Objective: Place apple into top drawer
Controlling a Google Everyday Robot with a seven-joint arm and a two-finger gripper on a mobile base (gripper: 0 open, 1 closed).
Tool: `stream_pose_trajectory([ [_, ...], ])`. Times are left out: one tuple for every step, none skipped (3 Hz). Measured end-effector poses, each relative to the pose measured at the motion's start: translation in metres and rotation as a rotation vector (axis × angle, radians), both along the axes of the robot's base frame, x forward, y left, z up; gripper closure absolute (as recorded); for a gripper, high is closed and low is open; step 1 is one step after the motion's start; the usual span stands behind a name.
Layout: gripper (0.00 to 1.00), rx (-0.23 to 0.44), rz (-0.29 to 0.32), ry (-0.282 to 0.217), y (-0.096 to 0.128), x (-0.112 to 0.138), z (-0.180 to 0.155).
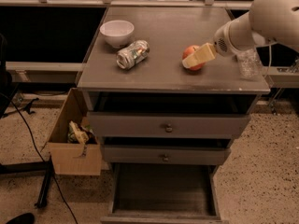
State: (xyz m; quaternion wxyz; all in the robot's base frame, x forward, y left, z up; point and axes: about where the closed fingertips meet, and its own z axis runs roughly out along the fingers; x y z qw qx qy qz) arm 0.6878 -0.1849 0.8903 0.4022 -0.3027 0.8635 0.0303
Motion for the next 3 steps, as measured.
stream_pose_trajectory([
  [0.0, 0.04, -0.031, 0.028, -0.009, 0.017, -0.012],
  [0.0, 0.066, -0.044, 0.057, -0.011, 0.028, -0.024],
  [0.0, 0.081, -0.029, 0.084, -0.001, 0.03, -0.032],
])
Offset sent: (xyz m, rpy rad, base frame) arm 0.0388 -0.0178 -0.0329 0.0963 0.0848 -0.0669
